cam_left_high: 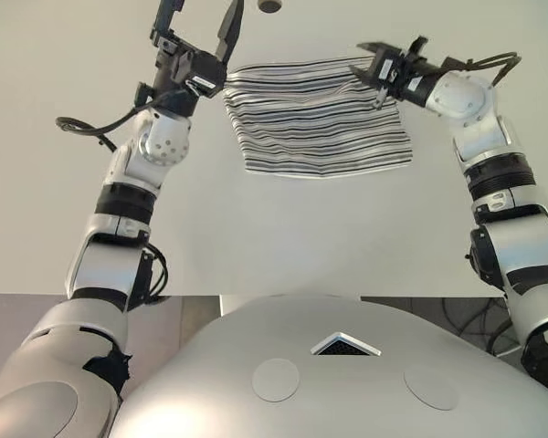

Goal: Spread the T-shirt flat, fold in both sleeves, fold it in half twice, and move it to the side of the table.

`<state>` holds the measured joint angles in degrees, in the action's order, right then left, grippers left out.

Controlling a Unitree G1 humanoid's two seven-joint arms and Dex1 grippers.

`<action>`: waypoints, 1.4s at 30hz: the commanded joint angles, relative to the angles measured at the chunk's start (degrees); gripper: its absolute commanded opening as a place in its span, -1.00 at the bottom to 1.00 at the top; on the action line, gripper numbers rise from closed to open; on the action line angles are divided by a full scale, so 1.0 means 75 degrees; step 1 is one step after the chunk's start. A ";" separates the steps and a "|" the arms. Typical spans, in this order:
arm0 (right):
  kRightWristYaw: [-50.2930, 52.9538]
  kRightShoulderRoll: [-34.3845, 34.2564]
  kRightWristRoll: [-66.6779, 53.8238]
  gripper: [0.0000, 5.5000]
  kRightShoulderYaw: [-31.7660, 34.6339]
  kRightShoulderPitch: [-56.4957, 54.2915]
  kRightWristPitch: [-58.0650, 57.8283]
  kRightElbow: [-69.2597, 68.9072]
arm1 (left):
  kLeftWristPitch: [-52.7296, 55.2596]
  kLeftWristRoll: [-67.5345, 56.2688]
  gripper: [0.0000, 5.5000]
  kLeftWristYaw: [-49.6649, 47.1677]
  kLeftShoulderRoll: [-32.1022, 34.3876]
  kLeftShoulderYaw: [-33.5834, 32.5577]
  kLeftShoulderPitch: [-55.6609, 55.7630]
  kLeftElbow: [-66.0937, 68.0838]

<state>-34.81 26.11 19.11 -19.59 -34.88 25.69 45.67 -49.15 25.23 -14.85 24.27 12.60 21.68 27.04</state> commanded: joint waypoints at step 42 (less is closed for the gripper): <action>-0.3607 0.3186 -0.0749 -0.44 0.0536 0.5778 -0.5823 -1.1306 | 0.1678 0.1295 0.06 0.3674 0.1727 0.0253 -0.3265 -0.4129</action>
<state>-63.02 49.18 14.75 -18.18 6.16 -16.76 -35.12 -36.65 32.84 11.52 35.46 14.97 -1.07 -1.61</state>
